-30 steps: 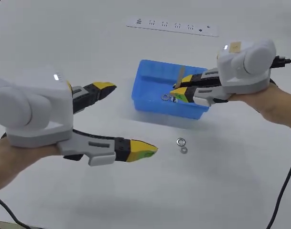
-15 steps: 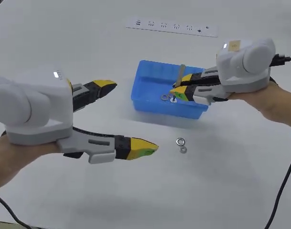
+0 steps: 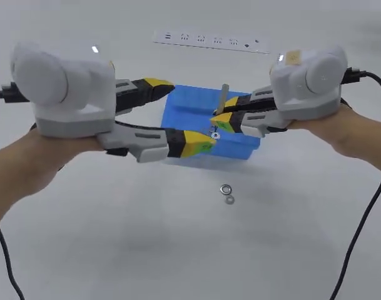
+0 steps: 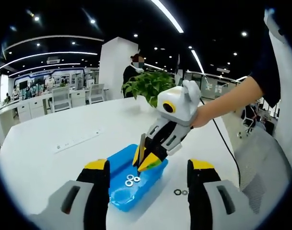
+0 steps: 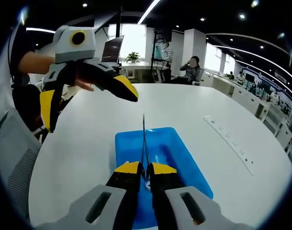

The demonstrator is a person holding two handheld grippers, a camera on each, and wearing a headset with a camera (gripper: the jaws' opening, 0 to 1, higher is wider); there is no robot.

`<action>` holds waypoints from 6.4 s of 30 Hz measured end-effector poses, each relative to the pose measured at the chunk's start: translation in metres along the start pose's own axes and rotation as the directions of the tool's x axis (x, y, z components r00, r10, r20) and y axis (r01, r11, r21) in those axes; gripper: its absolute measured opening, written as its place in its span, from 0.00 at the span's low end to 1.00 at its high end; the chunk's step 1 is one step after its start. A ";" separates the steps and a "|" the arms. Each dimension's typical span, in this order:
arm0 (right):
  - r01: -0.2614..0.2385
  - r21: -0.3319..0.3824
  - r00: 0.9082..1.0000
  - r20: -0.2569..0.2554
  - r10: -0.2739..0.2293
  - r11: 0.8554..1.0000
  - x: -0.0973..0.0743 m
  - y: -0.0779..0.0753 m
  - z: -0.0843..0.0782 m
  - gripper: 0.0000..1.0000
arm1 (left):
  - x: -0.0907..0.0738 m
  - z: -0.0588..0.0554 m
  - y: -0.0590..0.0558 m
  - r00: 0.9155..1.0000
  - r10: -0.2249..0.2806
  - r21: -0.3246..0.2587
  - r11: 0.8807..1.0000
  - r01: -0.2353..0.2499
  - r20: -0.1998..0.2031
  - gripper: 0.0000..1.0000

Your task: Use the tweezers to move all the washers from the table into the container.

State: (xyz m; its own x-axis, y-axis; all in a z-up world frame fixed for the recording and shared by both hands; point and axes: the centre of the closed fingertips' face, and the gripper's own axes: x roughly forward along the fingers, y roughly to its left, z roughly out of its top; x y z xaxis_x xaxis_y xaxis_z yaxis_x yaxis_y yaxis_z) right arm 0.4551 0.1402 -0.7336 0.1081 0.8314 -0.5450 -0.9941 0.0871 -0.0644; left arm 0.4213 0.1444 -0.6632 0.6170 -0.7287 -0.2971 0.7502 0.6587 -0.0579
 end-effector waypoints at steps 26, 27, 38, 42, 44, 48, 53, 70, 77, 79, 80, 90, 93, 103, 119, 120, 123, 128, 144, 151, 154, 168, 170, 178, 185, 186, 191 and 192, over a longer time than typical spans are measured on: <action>-0.043 -0.088 0.999 -0.033 0.040 0.995 0.002 0.012 0.002 0.09 | 0.043 0.008 0.002 0.989 -0.128 0.163 0.977 0.140 -0.081 0.22; -0.044 -0.090 0.999 -0.034 0.041 0.995 0.002 0.012 0.002 0.09 | 0.042 0.011 0.000 0.988 -0.139 0.156 0.977 0.148 -0.063 0.20; -0.060 -0.122 0.998 -0.042 0.055 0.991 0.002 0.017 0.004 0.09 | 0.039 0.008 -0.013 0.979 -0.180 0.256 0.946 0.200 -0.099 0.06; -0.043 -0.129 0.999 -0.036 0.039 0.991 0.001 0.014 0.007 0.11 | 0.038 0.011 -0.012 0.983 -0.160 0.316 0.931 0.182 -0.093 0.04; -0.046 -0.154 0.998 -0.041 0.040 0.987 -0.001 0.014 0.009 0.12 | 0.037 0.012 -0.013 0.983 -0.161 0.318 0.931 0.182 -0.091 0.04; -0.030 -0.160 0.999 -0.040 0.024 0.987 -0.002 0.014 0.014 0.13 | 0.036 0.016 -0.013 0.985 -0.149 0.322 0.932 0.168 -0.084 0.04; -0.006 -0.117 0.999 -0.043 0.001 0.993 -0.009 0.012 0.015 0.26 | 0.028 0.024 -0.015 0.987 -0.144 0.293 0.943 0.157 -0.066 0.04; 0.054 -0.043 0.999 -0.002 -0.054 0.998 -0.045 0.027 0.015 0.63 | 0.004 0.038 -0.038 0.994 -0.111 0.293 0.949 0.113 -0.023 0.04; 0.131 0.009 0.991 0.030 -0.131 0.991 -0.069 0.031 0.008 0.65 | -0.004 0.044 -0.052 0.993 -0.115 0.326 0.938 0.118 -0.029 0.05; 0.157 0.038 0.986 0.041 -0.159 0.987 -0.079 0.031 0.003 0.67 | -0.008 0.048 -0.054 0.993 -0.113 0.327 0.938 0.114 -0.022 0.04; 0.197 0.038 0.979 0.046 -0.198 0.980 -0.087 0.028 0.001 0.67 | -0.010 0.050 -0.055 0.994 -0.112 0.327 0.938 0.111 -0.016 0.04; 0.256 0.228 0.954 0.098 -0.284 0.939 -0.129 0.037 -0.023 0.69 | -0.016 0.040 -0.071 0.994 -0.108 0.309 0.944 0.112 -0.027 0.04; 0.262 0.244 0.953 0.089 -0.291 0.934 -0.136 0.045 -0.031 0.69 | -0.015 0.034 -0.076 0.994 -0.107 0.290 0.950 0.112 -0.031 0.04; 0.232 0.244 0.963 0.076 -0.257 0.942 -0.140 0.074 -0.041 0.73 | -0.007 0.010 -0.096 0.990 -0.136 0.231 0.962 0.143 -0.045 0.04; 0.217 0.216 0.973 0.033 -0.229 0.952 -0.132 0.087 -0.060 0.84 | 0.006 -0.011 -0.108 0.984 -0.173 0.239 0.955 0.175 -0.032 0.05; 0.215 0.219 0.973 0.033 -0.227 0.952 -0.132 0.089 -0.061 0.84 | 0.007 -0.012 -0.109 0.984 -0.177 0.240 0.954 0.180 -0.035 0.05; 0.202 0.224 0.977 0.022 -0.213 0.953 -0.130 0.095 -0.067 0.85 | 0.012 -0.015 -0.109 0.980 -0.194 0.241 0.950 0.197 -0.036 0.05; 0.191 0.236 0.980 0.011 -0.199 0.953 -0.127 0.102 -0.074 0.89 | 0.019 -0.021 -0.109 0.976 -0.211 0.233 0.948 0.217 -0.052 0.05; 0.130 0.263 0.988 0.044 -0.146 0.956 -0.115 0.118 -0.069 1.00 | 0.024 -0.031 -0.111 0.972 -0.222 0.231 0.944 0.234 -0.076 0.05; 0.127 0.275 0.989 0.044 -0.144 0.953 -0.115 0.119 -0.072 1.00 | 0.026 -0.031 -0.112 0.971 -0.225 0.247 0.939 0.239 -0.085 0.05; 0.129 0.271 0.989 0.035 -0.144 0.954 -0.116 0.118 -0.075 1.00 | 0.026 -0.034 -0.113 0.969 -0.228 0.252 0.936 0.245 -0.097 0.05; 0.094 0.256 0.994 0.037 -0.107 0.962 -0.107 0.125 -0.072 0.89 | 0.026 -0.036 -0.112 0.968 -0.227 0.252 0.936 0.246 -0.103 0.05; 0.074 0.239 0.996 0.039 -0.086 0.968 -0.104 0.127 -0.070 0.87 | 0.026 -0.036 -0.112 0.966 -0.231 0.258 0.933 0.253 -0.114 0.05; 0.020 0.166 0.999 0.034 -0.026 0.986 -0.086 0.123 -0.065 0.63 | 0.026 -0.040 -0.109 0.963 -0.227 0.250 0.933 0.258 -0.145 0.05; -0.028 0.116 0.999 0.048 0.023 0.993 -0.065 0.115 -0.056 0.40 | 0.025 -0.044 -0.109 0.959 -0.226 0.256 0.930 0.265 -0.171 0.06; -0.036 0.106 0.998 0.052 0.031 0.994 -0.063 0.115 -0.054 0.37 | 0.024 -0.045 -0.109 0.959 -0.224 0.254 0.931 0.263 -0.175 0.06; -0.089 0.064 0.996 0.017 0.088 0.994 -0.049 0.122 -0.056 0.29 | 0.025 -0.046 -0.109 0.959 -0.222 0.252 0.931 0.263 -0.179 0.06; -0.096 0.058 0.995 0.013 0.095 0.994 -0.048 0.123 -0.056 0.28 | 0.026 -0.046 -0.109 0.958 -0.223 0.251 0.931 0.263 -0.178 0.06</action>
State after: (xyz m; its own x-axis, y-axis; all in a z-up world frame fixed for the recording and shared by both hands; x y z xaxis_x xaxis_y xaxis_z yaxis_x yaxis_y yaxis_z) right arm 0.3283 0.0806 -0.7624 0.0126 0.8431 -0.5376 -0.9986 0.0385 0.0370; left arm 0.3443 0.0621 -0.7083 0.3817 -0.8121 -0.4413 0.9210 0.3746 0.1071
